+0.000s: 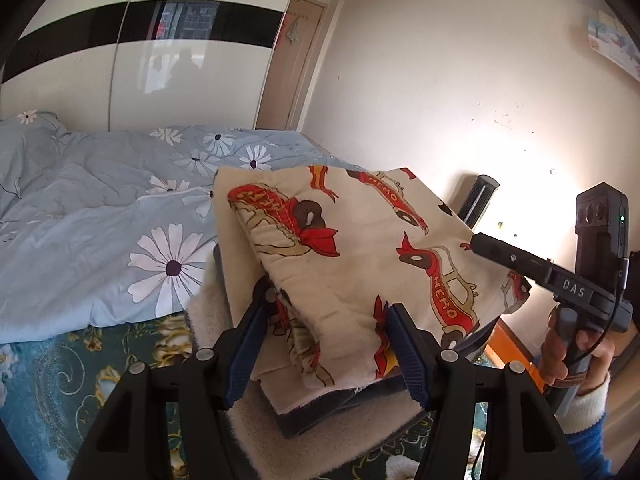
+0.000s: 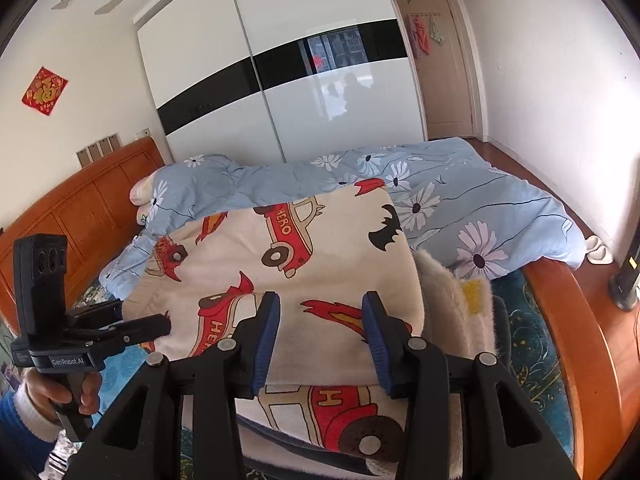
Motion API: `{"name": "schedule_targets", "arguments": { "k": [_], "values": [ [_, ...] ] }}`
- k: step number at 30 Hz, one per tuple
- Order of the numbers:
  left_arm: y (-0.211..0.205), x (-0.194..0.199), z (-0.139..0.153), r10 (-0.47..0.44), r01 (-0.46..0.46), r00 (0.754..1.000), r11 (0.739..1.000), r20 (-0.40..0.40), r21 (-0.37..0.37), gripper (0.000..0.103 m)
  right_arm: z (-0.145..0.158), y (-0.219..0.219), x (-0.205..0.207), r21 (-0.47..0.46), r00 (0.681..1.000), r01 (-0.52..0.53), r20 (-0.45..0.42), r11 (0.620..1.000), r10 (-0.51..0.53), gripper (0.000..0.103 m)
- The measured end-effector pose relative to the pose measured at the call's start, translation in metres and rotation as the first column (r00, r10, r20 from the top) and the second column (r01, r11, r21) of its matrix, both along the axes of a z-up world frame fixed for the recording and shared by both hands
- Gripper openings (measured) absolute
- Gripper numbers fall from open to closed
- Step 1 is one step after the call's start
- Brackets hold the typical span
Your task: Fold clothes
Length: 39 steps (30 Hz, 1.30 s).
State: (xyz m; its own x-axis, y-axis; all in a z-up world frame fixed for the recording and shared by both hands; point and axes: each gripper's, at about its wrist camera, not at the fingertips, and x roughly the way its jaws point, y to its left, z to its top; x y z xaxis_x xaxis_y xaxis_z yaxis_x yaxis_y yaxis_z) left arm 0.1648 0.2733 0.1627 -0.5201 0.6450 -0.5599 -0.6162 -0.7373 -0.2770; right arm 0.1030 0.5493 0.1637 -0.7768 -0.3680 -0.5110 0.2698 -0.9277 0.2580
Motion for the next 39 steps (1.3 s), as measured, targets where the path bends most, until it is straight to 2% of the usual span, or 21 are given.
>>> {"name": "schedule_targets", "arguments": {
  "k": [2,6,10,13,16,17,19,21,22,23,25,28,30,33,36,39],
  "values": [
    [-0.007,0.009,0.004,0.006,-0.006,0.999,1.0,-0.036,-0.016,0.066,0.005,0.001,0.009,-0.025,0.999,0.02,-0.028,0.999,-0.021,0.044],
    [-0.024,0.032,0.0,0.028,-0.03,0.997,0.999,-0.072,-0.026,0.073,0.022,-0.012,0.046,-0.053,0.988,0.012,-0.152,0.999,-0.02,0.045],
    [-0.033,0.056,-0.022,0.047,-0.049,0.996,0.998,-0.072,-0.034,0.075,0.01,-0.037,0.077,-0.056,0.984,-0.004,-0.18,0.998,-0.006,0.048],
    [-0.029,0.067,-0.036,0.053,-0.06,0.995,0.994,-0.083,-0.088,0.076,-0.009,-0.052,0.092,-0.07,0.989,-0.023,-0.151,0.997,0.012,0.048],
    [-0.03,0.074,-0.047,0.064,-0.07,0.996,0.992,-0.062,-0.105,0.076,-0.03,-0.063,0.092,-0.051,0.996,-0.019,-0.089,0.999,0.014,0.048],
    [-0.031,0.076,-0.049,0.069,-0.075,0.996,0.992,-0.058,-0.106,0.078,-0.037,-0.066,0.092,-0.039,0.998,-0.012,-0.068,0.999,0.01,0.048],
    [-0.034,0.081,-0.053,0.078,-0.085,0.995,0.99,-0.058,-0.111,0.088,-0.046,-0.071,0.091,0.003,0.999,0.028,-0.041,1.0,-0.028,0.049],
    [-0.034,0.081,-0.056,0.084,-0.09,0.995,0.989,-0.05,-0.115,0.089,-0.052,-0.073,0.09,0.031,0.997,0.067,-0.024,0.997,-0.067,0.055],
    [-0.036,0.082,-0.058,0.088,-0.093,0.995,0.989,-0.045,-0.114,0.089,-0.055,-0.074,0.088,0.032,0.997,0.078,-0.01,0.996,-0.078,0.062],
    [-0.038,0.082,-0.059,0.094,-0.098,0.995,0.989,-0.042,-0.113,0.091,-0.057,-0.074,0.087,0.028,0.997,0.081,0.002,0.996,-0.081,0.062],
    [-0.042,0.081,-0.061,0.11,-0.113,0.993,0.988,-0.039,-0.109,0.102,-0.061,-0.075,0.085,0.021,0.996,0.082,0.026,0.996,-0.082,0.062],
    [-0.049,0.076,-0.065,0.133,-0.135,0.991,0.986,-0.019,-0.099,0.103,-0.069,-0.079,0.084,0.024,0.992,0.1,0.068,0.995,-0.102,0.065],
    [-0.053,0.072,-0.068,0.149,-0.149,0.989,0.984,-0.006,-0.098,0.103,-0.075,-0.08,0.083,0.022,0.988,0.116,0.098,0.993,-0.117,0.076],
    [-0.054,0.069,-0.073,0.176,-0.174,0.984,0.977,0.003,-0.127,0.103,-0.084,-0.081,0.081,-0.017,0.982,0.124,0.144,0.992,-0.12,0.077],
    [-0.055,0.069,-0.076,0.184,-0.181,0.983,0.975,0.011,-0.129,0.103,-0.09,-0.082,0.079,-0.013,0.977,0.136,0.167,0.991,-0.132,0.09],
    [-0.055,0.068,-0.077,0.181,-0.177,0.983,0.977,0.021,-0.12,0.103,-0.091,-0.087,0.077,0.013,0.976,0.138,0.168,0.99,-0.138,0.098]
  ]
}}
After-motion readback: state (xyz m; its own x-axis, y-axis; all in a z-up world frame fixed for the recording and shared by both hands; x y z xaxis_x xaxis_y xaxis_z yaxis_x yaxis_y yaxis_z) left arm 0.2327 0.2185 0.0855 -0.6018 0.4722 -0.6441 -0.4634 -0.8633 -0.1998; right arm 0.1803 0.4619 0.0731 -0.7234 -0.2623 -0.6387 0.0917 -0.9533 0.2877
